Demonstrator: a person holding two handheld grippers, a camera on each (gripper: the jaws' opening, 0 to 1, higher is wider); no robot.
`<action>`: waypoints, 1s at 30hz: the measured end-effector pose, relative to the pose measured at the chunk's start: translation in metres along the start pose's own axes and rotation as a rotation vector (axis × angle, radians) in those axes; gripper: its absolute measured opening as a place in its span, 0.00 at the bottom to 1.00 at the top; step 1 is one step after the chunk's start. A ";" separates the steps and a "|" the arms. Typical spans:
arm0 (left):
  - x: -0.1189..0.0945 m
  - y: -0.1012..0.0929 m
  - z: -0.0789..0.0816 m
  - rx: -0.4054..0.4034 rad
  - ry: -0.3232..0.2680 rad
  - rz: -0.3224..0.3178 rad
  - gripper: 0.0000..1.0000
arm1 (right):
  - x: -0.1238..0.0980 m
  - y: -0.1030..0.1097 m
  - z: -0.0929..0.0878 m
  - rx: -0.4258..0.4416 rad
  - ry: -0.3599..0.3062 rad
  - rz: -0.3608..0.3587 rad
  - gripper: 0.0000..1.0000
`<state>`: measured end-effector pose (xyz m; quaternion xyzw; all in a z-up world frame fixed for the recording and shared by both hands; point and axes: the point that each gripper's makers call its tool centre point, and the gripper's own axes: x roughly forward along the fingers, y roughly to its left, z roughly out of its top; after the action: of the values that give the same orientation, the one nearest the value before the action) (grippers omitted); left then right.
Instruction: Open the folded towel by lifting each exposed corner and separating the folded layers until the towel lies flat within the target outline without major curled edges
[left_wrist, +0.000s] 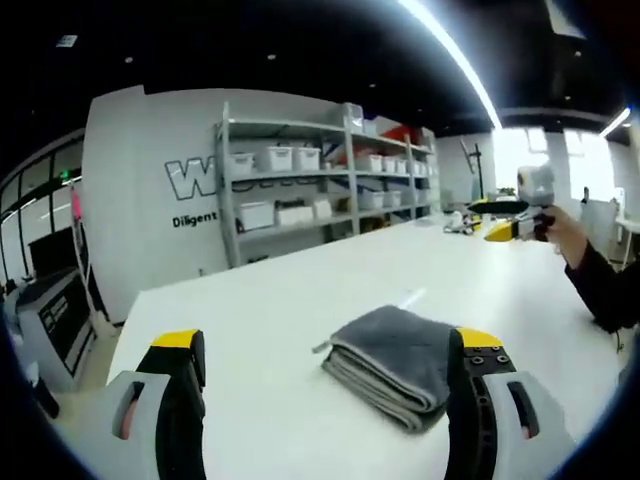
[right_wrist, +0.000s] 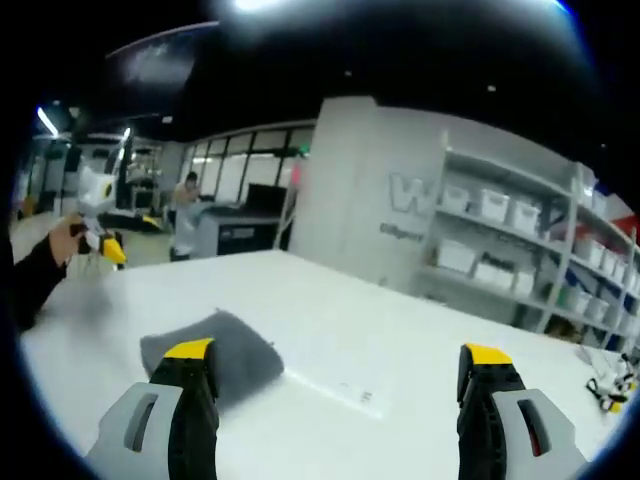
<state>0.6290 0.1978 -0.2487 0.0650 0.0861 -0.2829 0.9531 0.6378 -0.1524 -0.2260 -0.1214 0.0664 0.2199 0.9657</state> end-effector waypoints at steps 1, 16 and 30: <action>0.002 0.001 0.001 0.002 0.002 0.000 0.99 | 0.001 0.000 0.001 0.002 -0.001 0.001 1.00; 0.017 0.011 -0.003 -0.022 0.038 0.001 0.97 | 0.012 0.002 0.011 -0.012 -0.015 0.005 1.00; 0.026 0.001 -0.022 -0.248 0.071 -0.093 0.97 | 0.023 0.008 -0.007 0.041 0.046 0.034 1.00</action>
<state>0.6484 0.1888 -0.2758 -0.0474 0.1568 -0.3117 0.9360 0.6541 -0.1381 -0.2386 -0.1054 0.0952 0.2318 0.9623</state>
